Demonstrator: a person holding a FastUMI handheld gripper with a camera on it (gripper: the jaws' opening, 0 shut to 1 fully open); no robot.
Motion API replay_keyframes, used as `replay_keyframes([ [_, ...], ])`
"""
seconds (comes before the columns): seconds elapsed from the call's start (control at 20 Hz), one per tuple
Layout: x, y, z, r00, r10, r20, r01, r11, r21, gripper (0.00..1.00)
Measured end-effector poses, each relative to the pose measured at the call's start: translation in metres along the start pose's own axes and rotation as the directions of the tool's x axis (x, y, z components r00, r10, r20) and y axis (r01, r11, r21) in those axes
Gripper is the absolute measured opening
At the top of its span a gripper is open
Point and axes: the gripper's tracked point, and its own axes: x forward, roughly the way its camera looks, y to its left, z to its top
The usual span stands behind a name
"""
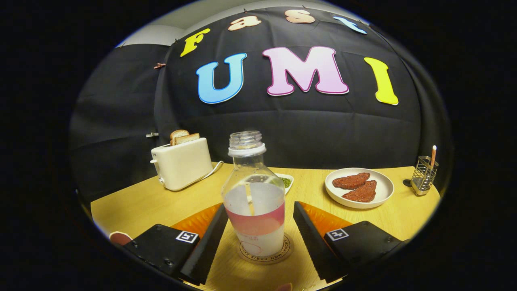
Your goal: Take the bottle from table, then pour the juice into the cup, finally place the bottle on the coaster
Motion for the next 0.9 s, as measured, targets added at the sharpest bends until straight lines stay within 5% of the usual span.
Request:
replay_keyframes([
  [0.9, -0.154, 0.006, 0.115, 0.994, -0.032, 0.104, 0.041, 0.996, -0.082, 0.98],
])
